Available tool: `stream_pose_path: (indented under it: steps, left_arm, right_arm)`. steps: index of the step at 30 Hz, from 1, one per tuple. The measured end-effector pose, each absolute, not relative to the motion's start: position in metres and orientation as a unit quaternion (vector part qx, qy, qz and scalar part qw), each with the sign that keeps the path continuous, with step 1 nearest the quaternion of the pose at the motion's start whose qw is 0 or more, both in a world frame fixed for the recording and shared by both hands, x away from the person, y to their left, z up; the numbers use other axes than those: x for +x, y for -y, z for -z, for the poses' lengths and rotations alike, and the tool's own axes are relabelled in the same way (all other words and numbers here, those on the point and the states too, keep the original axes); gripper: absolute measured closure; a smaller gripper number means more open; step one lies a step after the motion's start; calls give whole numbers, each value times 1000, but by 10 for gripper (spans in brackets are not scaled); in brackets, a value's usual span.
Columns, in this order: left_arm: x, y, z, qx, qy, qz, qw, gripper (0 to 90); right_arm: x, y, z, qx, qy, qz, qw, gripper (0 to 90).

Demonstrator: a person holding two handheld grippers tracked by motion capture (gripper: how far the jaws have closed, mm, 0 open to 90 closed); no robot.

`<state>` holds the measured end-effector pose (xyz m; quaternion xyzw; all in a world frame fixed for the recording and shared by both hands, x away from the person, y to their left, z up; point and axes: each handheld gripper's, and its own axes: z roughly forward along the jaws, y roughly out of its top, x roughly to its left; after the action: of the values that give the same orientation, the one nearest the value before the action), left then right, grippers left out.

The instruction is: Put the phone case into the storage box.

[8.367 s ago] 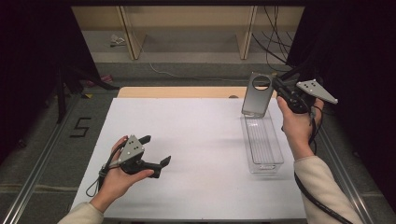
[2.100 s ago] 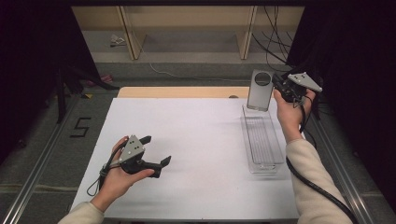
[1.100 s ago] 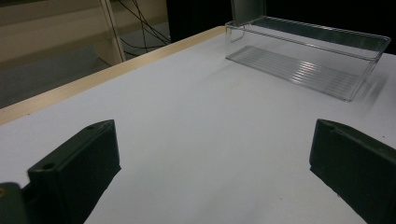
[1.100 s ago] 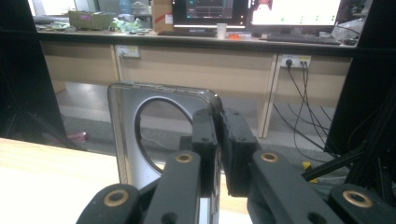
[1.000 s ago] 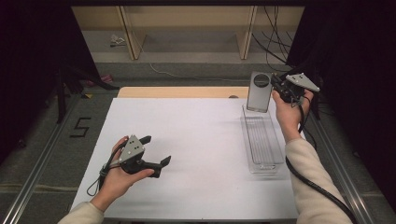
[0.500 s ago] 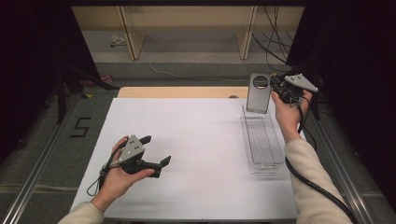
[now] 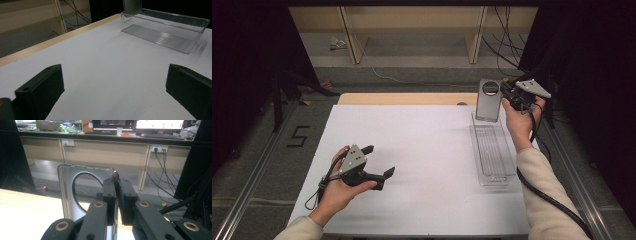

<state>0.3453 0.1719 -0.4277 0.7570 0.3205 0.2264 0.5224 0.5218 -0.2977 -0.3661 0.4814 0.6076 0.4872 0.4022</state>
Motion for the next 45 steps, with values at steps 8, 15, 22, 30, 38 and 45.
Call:
stream_pose_path:
  steps: [8,15,22,30,38,45]
  left_arm:
    - [345,-172,428,757,-320,-227,522,11]
    - [345,-172,428,758,-319,-227,522,11]
    - [345,-171,428,758,-319,-226,522,11]
    - [346,-171,428,759,-319,-225,521,11]
    - [346,-171,428,758,-320,-225,521,11]
    - [346,-171,428,759,-320,-225,521,11]
  right_arm:
    - [523,299,368,484,-609,-483,402,851]
    - [525,299,371,484,-611,-483,400,851]
    - [527,298,374,486,-613,-481,396,851]
    - [529,300,376,487,-614,-480,395,851]
    - [531,300,378,487,-616,-479,392,850]
    - [532,300,380,487,-619,-477,390,850]
